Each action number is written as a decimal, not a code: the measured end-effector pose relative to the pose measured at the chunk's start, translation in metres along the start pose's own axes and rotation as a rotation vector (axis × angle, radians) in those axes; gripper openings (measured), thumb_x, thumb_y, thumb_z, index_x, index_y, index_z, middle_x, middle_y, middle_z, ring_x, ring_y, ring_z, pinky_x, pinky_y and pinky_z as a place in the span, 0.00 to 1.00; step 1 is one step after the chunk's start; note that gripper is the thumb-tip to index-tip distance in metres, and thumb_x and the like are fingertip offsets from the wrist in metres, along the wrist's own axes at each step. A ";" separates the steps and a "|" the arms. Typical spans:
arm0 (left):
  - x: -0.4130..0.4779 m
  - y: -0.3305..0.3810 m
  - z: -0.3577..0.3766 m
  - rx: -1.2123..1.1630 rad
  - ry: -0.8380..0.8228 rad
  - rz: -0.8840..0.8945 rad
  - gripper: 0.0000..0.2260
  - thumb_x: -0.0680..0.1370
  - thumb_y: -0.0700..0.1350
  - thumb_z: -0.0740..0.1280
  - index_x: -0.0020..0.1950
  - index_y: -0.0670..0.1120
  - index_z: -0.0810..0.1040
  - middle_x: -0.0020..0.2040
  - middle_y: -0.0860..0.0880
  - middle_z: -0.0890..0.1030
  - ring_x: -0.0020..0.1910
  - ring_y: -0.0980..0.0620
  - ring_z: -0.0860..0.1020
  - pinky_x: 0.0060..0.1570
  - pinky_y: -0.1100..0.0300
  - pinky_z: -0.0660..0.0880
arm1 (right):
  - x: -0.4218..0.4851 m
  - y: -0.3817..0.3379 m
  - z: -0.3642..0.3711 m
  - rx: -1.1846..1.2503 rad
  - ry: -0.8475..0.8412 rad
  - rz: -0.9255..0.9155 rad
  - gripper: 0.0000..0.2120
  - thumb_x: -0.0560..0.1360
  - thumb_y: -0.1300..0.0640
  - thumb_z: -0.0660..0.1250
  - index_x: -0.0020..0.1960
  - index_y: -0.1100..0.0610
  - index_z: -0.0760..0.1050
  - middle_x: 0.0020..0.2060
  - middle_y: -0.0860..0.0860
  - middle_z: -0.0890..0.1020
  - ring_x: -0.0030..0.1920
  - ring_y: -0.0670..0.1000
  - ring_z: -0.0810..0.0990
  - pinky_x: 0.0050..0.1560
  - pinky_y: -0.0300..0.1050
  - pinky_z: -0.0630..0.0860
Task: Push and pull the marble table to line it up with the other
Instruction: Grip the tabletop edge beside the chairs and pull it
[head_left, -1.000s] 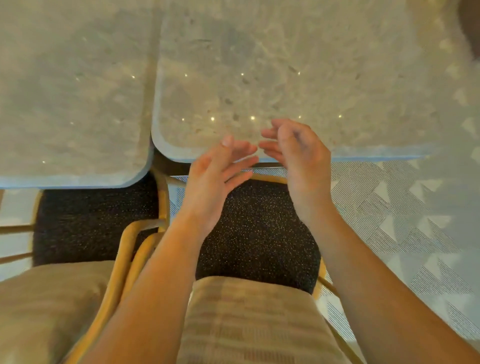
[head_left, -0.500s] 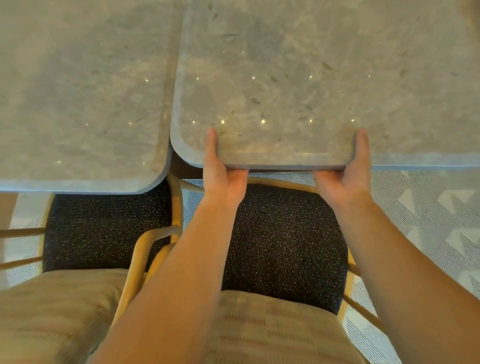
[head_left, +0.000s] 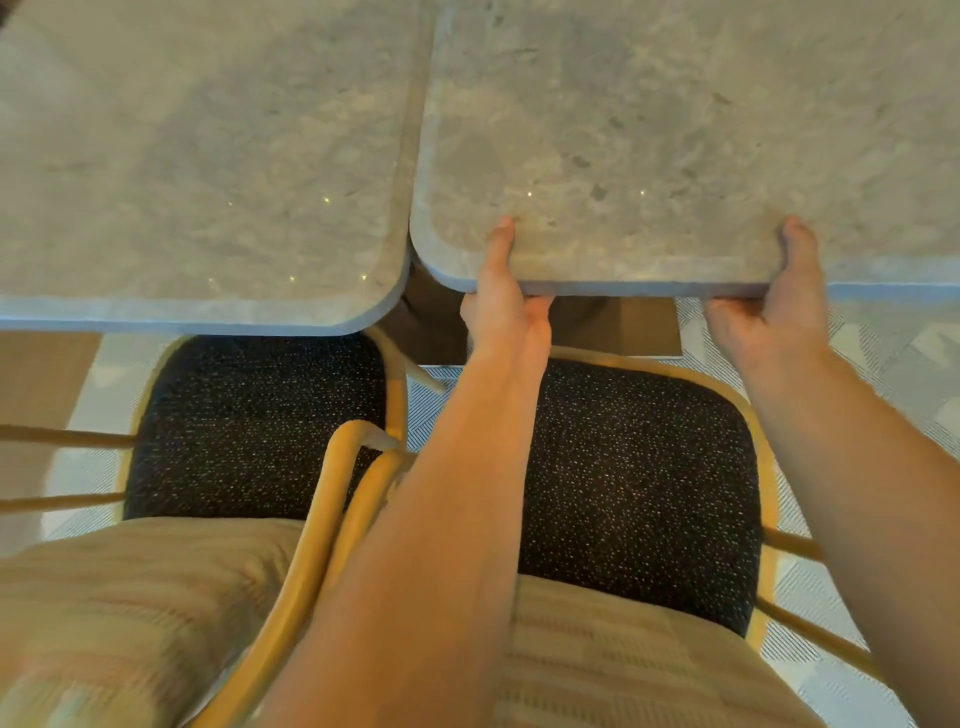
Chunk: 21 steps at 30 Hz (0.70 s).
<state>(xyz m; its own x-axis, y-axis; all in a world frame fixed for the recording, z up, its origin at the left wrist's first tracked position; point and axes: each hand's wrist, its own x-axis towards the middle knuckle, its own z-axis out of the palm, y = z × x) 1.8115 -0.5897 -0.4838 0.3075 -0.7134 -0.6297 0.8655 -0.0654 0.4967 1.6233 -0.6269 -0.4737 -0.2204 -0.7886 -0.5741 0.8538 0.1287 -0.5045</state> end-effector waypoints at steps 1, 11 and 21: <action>-0.003 0.000 -0.002 0.002 -0.011 0.001 0.13 0.81 0.42 0.77 0.58 0.48 0.74 0.61 0.43 0.85 0.56 0.44 0.86 0.58 0.44 0.87 | -0.002 0.001 -0.003 0.003 -0.004 -0.002 0.09 0.82 0.57 0.74 0.60 0.59 0.82 0.57 0.58 0.90 0.59 0.59 0.89 0.59 0.62 0.86; -0.034 -0.003 -0.027 0.004 0.006 -0.032 0.25 0.81 0.42 0.77 0.74 0.46 0.70 0.71 0.40 0.82 0.70 0.39 0.82 0.68 0.38 0.82 | -0.035 0.000 -0.032 -0.046 0.020 0.021 0.15 0.80 0.55 0.76 0.64 0.56 0.80 0.49 0.55 0.91 0.48 0.56 0.92 0.48 0.56 0.89; -0.072 0.004 -0.027 0.078 0.066 -0.065 0.28 0.84 0.48 0.72 0.81 0.47 0.67 0.76 0.40 0.78 0.76 0.39 0.78 0.61 0.49 0.82 | -0.068 0.001 -0.040 -0.084 0.045 0.161 0.20 0.80 0.50 0.74 0.68 0.58 0.76 0.58 0.59 0.89 0.56 0.57 0.91 0.60 0.56 0.87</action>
<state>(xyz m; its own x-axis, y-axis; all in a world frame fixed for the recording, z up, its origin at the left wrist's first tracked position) 1.8031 -0.5198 -0.4527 0.2795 -0.6589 -0.6983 0.8516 -0.1658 0.4972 1.6205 -0.5489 -0.4608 -0.1060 -0.7264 -0.6790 0.8376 0.3028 -0.4547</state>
